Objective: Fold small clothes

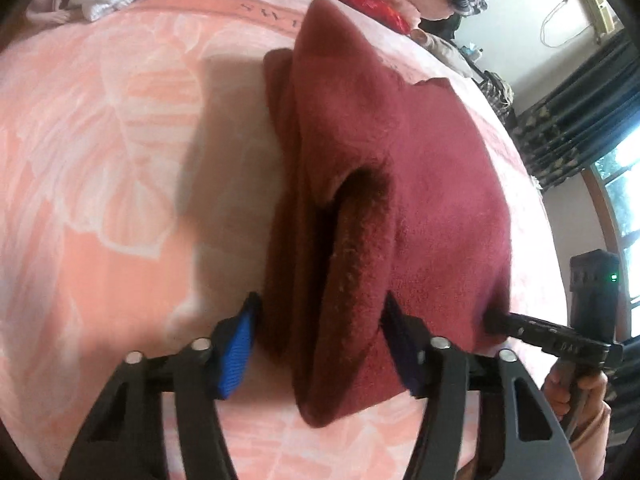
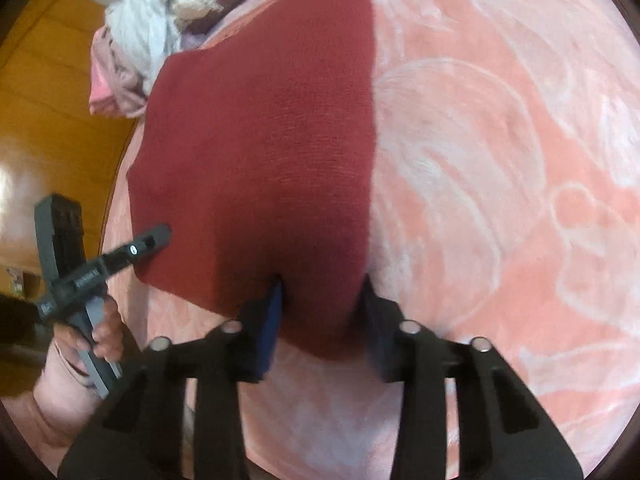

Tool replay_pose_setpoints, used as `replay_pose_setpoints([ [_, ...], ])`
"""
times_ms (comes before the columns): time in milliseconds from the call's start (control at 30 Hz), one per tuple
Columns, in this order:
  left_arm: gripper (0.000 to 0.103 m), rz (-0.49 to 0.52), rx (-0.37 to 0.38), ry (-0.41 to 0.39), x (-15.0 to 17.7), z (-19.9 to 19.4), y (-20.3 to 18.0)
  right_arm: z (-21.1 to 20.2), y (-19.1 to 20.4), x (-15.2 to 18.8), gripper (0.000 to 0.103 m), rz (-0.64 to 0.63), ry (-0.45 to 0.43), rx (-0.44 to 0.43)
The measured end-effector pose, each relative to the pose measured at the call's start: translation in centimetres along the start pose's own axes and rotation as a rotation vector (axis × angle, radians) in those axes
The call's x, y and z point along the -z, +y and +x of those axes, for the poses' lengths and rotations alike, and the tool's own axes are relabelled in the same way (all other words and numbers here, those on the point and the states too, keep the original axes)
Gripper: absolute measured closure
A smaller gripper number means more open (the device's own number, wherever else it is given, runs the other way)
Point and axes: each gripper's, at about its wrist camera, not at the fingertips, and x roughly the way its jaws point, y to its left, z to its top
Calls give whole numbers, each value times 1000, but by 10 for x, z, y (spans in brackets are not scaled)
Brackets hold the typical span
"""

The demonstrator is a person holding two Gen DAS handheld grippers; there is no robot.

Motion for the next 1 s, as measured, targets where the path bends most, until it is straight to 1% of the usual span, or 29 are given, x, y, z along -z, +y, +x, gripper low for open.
replay_pose_setpoints([
  [67, 47, 11, -1, -1, 2, 1, 2, 0, 1, -1, 77, 7, -7, 14],
  [133, 48, 30, -7, -1, 3, 3, 2, 2, 0, 0, 78, 2, -11, 34],
  [267, 48, 38, -3, -13, 9, 8, 8, 8, -1, 1, 77, 34, -28, 26],
  [333, 45, 35, -3, -20, 11, 7, 12, 6, 0, 2, 76, 42, -40, 23],
  [367, 44, 33, -8, -24, 11, 6, 11, 4, 0, 3, 70, 39, -48, 23],
  [400, 41, 29, -17, -28, 11, 5, 9, 3, 2, 5, 66, 38, -54, 30],
  [433, 38, 24, -36, -33, 13, 2, 6, 0, 6, 8, 60, 31, -58, 46],
  [467, 36, 22, -61, -37, 15, -1, 3, -2, 11, 11, 56, 19, -66, 69],
  [500, 32, 21, -77, -42, 20, -6, 3, -4, 13, 14, 55, 10, -73, 88],
  [533, 30, 21, -99, -51, 24, -10, 1, -7, 17, 18, 51, -1, -78, 118],
  [567, 30, 23, -114, -52, 28, -14, -1, -10, 20, 22, 44, -6, -81, 147],
  [633, 28, 13, -125, -51, 37, -21, -4, -16, 28, 34, 38, -20, -96, 193],
  [700, 22, 0, -142, -61, 45, -29, -5, -20, 32, 45, 36, -32, -99, 235],
  [733, 18, -1, -158, -71, 50, -34, -7, -23, 35, 53, 31, -37, -102, 270],
  [767, 16, 3, -182, -79, 54, -40, -9, -25, 39, 58, 27, -44, -107, 296],
  [800, 14, 9, -211, -82, 58, -44, -13, -27, 42, 61, 25, -52, -112, 307],
  [833, 14, 20, -243, -87, 62, -49, -18, -31, 47, 66, 20, -61, -122, 314],
  [867, 14, 34, -254, -103, 64, -54, -22, -35, 52, 71, 15, -66, -136, 325],
  [900, 14, 44, -264, -121, 67, -61, -26, -38, 55, 74, 15, -70, -144, 335],
  [933, 10, 57, -270, -141, 71, -68, -32, -41, 59, 76, 15, -74, -151, 342],
  [1000, 6, 79, -286, -151, 76, -79, -41, -46, 66, 79, 14, -74, -160, 350],
])
